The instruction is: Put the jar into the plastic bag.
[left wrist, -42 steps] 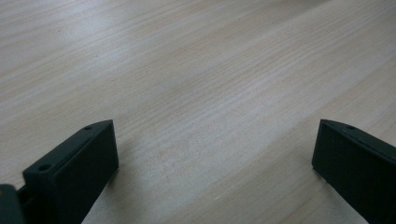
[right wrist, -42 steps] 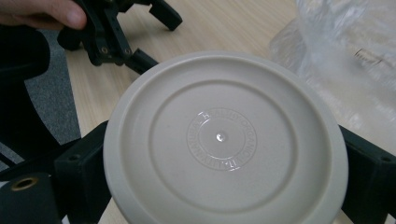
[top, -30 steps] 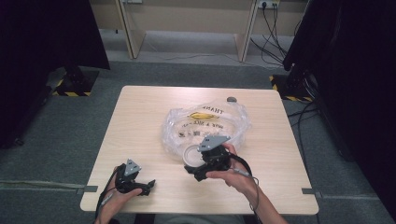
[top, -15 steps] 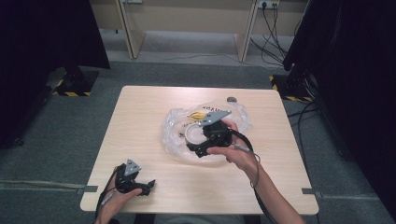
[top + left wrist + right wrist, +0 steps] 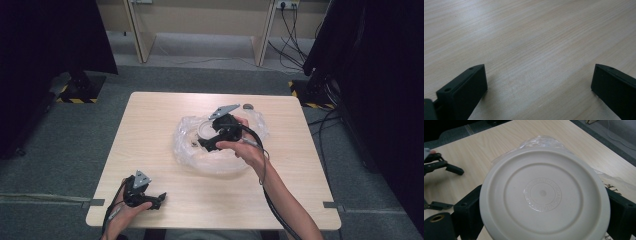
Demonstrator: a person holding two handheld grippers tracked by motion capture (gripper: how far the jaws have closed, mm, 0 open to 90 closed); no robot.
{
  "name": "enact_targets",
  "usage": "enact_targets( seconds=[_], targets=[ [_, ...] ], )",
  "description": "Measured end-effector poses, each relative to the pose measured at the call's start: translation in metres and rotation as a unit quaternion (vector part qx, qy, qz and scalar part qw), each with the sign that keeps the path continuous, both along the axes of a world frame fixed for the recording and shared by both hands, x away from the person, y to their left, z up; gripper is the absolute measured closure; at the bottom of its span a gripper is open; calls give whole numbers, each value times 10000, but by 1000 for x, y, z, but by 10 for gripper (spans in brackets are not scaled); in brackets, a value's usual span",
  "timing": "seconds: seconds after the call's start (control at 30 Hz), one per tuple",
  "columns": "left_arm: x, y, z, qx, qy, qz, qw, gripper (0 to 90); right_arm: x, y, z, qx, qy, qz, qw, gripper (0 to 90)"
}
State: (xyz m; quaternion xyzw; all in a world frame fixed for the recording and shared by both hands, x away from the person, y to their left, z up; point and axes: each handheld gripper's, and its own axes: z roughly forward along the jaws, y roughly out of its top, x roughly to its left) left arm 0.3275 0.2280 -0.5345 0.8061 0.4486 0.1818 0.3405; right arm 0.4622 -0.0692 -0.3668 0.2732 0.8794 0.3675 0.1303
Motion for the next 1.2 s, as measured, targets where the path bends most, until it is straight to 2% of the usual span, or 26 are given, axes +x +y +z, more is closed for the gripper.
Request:
enact_targets(
  seconds=[0.3, 0.53, 0.87, 1.2],
  targets=[
    [0, 0, 0, 0, 0, 0, 10000, 0, 34, -2, -21, -15, 60, -355, 9994, 100],
    [0, 0, 0, -1, 0, 0, 10000, 0, 53, -3, -40, -79, 65, -556, 9984, 100],
    [0, 0, 0, -1, -1, 0, 10000, 0, 71, -6, -63, -51, 120, -778, 9969, 100],
    [0, 0, 0, -2, -1, 1, 10000, 0, 80, -10, -82, 38, 155, -890, 9959, 100]
  ],
)
